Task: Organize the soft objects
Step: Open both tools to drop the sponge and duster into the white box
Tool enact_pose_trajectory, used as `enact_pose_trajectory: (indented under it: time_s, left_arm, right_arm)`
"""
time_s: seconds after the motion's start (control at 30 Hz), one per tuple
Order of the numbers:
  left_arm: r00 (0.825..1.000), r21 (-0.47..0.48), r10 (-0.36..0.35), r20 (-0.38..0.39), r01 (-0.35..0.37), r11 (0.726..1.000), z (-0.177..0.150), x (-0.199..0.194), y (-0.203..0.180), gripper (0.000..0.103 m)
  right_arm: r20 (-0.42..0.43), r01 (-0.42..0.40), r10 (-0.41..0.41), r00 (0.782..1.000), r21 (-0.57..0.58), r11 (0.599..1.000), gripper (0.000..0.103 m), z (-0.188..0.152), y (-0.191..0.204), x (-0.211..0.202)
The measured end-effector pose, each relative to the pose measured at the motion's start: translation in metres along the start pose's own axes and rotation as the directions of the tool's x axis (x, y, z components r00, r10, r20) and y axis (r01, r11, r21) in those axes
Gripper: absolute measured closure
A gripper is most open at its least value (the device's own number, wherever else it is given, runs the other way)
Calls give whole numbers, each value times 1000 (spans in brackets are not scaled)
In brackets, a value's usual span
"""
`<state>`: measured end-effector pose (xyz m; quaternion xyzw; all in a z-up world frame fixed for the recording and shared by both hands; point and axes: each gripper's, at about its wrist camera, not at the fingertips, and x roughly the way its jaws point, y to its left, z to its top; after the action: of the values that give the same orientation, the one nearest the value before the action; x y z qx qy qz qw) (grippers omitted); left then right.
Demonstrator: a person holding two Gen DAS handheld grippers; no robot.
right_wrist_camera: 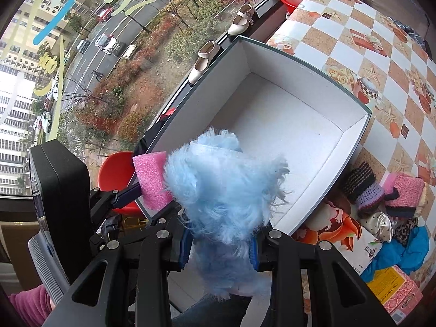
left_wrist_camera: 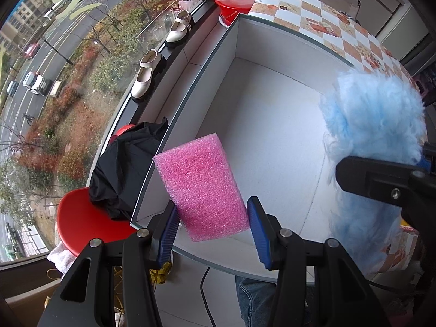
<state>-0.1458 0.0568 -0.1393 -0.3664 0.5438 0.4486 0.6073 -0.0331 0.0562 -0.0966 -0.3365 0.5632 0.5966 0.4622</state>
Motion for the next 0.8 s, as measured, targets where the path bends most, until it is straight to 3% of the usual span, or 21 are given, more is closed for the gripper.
enact_pose_trajectory:
  time_s: [0.5, 0.57, 0.6, 0.63, 0.67, 0.8]
  left_arm:
    - [1000, 23, 1, -17, -1, 1000, -1, 6, -1, 49]
    - [1000, 28, -28, 1, 28, 999, -1, 3, -3, 46]
    - [999, 31, -44, 7, 43, 999, -1, 1, -3, 39]
    - [998, 30, -59, 10, 58, 998, -1, 0, -4, 34]
    - [997, 28, -77, 10, 76, 997, -1, -1, -4, 23]
    - [992, 2, -127, 13, 127, 992, 1, -2, -2, 16]
  right_arm:
    - [-26, -11, 12, 1000, 21, 1000, 69, 2, -10, 13]
    - [-23, -20, 21, 1000, 17, 1000, 69, 3, -11, 13]
    - [-20, -28, 28, 999, 13, 1000, 69, 3, -12, 12]
    - [-15, -33, 33, 999, 8, 999, 64, 3, -12, 12]
    - [-9, -38, 38, 999, 4, 999, 52, 2, -12, 10]
    - [21, -24, 24, 999, 4, 1000, 14, 4, -19, 1]
